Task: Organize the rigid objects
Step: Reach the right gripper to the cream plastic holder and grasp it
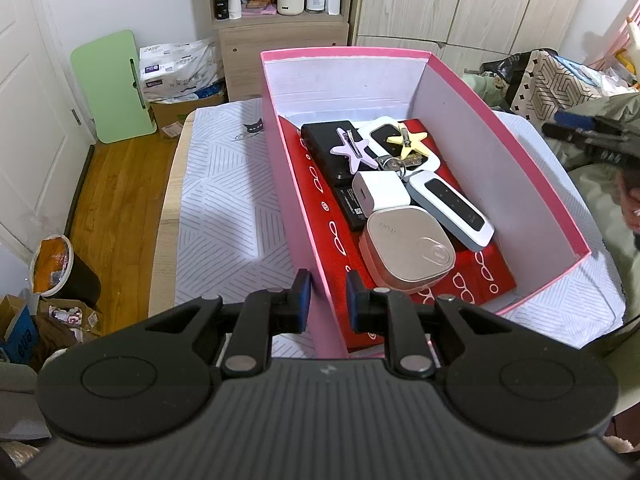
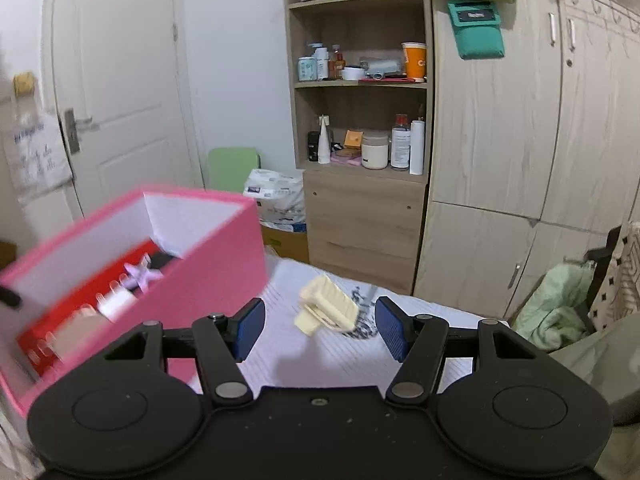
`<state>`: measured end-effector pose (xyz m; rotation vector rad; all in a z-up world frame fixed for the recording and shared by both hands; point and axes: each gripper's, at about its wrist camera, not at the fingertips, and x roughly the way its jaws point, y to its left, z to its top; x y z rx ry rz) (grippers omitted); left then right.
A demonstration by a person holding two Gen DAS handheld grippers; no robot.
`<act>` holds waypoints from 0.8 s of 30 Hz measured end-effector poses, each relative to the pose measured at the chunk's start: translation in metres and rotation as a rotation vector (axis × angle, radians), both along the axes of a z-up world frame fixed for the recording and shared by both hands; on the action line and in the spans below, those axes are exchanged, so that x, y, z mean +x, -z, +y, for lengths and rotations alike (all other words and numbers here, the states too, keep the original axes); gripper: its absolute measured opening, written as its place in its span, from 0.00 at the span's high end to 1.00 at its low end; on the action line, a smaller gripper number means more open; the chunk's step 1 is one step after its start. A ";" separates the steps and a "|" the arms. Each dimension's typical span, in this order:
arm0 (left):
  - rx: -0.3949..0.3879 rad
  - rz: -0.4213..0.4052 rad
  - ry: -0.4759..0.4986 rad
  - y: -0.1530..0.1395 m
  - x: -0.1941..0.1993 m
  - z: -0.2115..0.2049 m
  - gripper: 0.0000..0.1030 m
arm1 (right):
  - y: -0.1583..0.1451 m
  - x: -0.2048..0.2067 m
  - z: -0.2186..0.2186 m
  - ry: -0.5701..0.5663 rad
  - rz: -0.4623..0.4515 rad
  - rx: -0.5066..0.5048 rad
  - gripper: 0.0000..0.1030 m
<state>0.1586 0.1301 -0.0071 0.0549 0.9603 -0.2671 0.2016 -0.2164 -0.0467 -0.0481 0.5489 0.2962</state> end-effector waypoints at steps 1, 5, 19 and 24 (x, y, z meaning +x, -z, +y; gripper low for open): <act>0.002 0.000 -0.001 0.000 0.000 0.000 0.83 | 0.006 0.002 0.000 -0.010 0.003 -0.004 0.36; 0.007 -0.001 -0.002 0.000 0.000 -0.002 0.83 | 0.027 0.019 0.007 -0.016 0.094 0.047 0.35; 0.017 0.000 0.002 -0.001 -0.001 -0.003 0.83 | 0.069 0.092 0.055 -0.032 0.058 -0.241 0.30; 0.032 0.004 0.011 0.000 -0.003 -0.004 0.83 | 0.063 0.074 0.050 -0.048 0.018 -0.149 0.37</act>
